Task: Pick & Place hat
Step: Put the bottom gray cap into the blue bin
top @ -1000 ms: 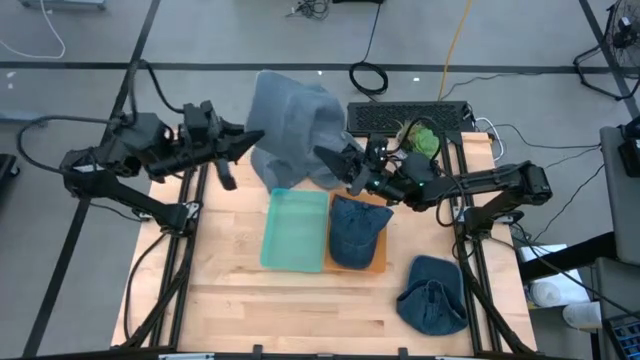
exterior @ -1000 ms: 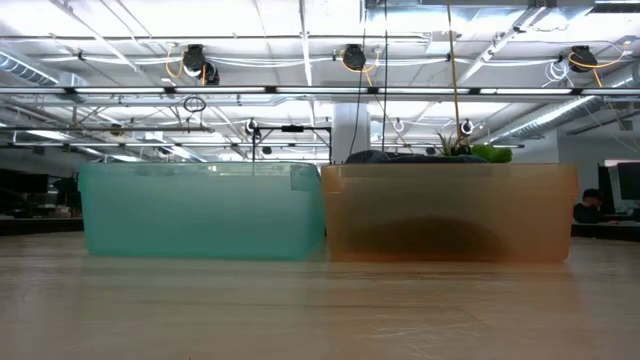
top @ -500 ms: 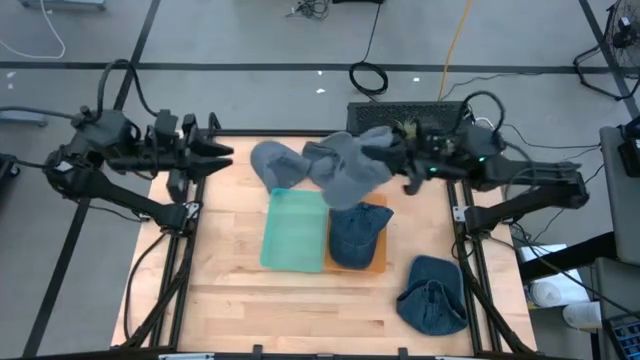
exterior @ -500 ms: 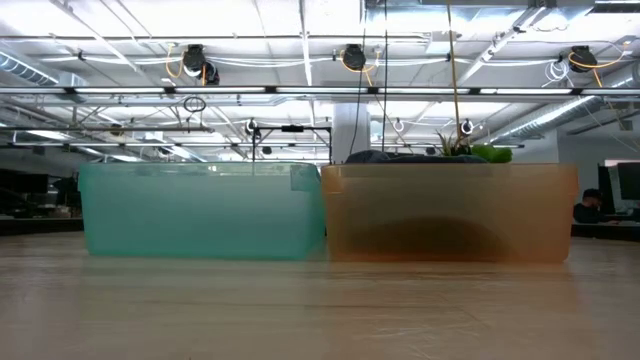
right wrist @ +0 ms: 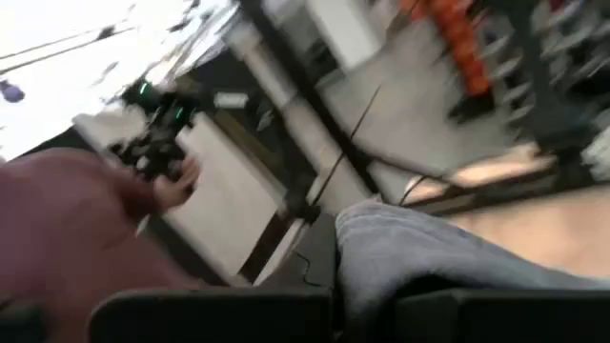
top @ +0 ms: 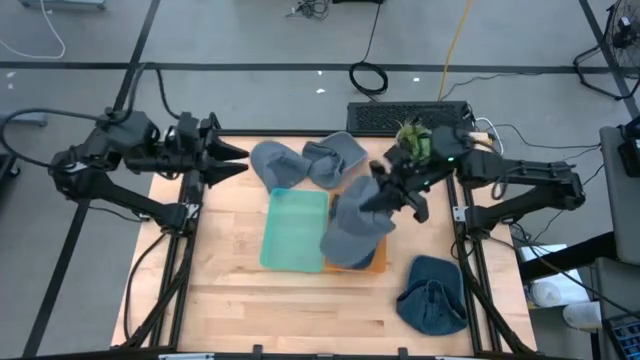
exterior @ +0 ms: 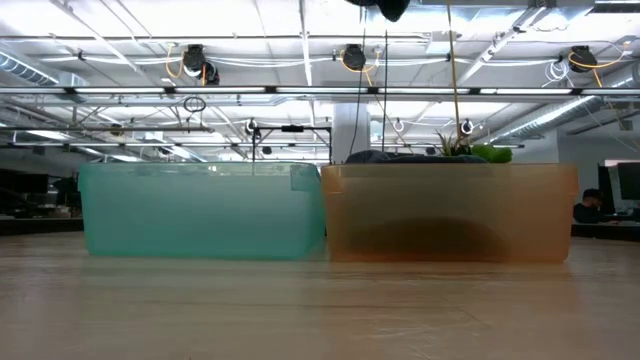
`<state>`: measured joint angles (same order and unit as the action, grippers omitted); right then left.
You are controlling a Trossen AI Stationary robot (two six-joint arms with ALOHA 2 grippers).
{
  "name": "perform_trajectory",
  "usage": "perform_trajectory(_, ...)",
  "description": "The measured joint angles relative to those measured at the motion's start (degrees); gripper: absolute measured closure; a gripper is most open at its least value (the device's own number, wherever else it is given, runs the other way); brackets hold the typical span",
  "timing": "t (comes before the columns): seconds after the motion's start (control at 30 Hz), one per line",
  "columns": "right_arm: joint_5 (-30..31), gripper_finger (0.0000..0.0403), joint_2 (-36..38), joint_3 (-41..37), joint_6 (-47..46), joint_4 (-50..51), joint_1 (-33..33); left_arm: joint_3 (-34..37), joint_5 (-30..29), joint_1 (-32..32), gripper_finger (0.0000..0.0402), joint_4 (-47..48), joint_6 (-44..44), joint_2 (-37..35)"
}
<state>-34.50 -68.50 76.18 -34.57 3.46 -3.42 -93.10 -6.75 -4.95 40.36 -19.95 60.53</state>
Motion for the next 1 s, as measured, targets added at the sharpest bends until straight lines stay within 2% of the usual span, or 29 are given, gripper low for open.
perform_trajectory(0.13,-6.29,0.0403,-3.41,0.00,-2.99,-0.17,0.00,0.00,7.00,1.74,0.0210,-0.13,-2.94,2.55)
perform_trajectory(0.27,-9.24,0.0403,-6.57,0.13,-4.11,-2.82,0.73,0.00,13.41,3.07,0.0197,-0.25,-4.87,5.37)
perform_trajectory(0.5,-16.27,0.0403,-10.98,6.20,1.75,-3.22,3.46,0.00,19.83,4.79,0.0192,-3.19,-6.24,10.24)
perform_trajectory(0.67,-18.27,0.0403,-12.12,10.21,9.12,-3.58,5.14,0.00,27.21,5.56,0.0192,-11.27,-7.66,13.55)
perform_trajectory(1.0,-18.12,0.0403,-12.30,14.80,13.47,-3.19,5.59,0.00,27.77,6.38,0.0192,-15.03,-11.19,19.01)
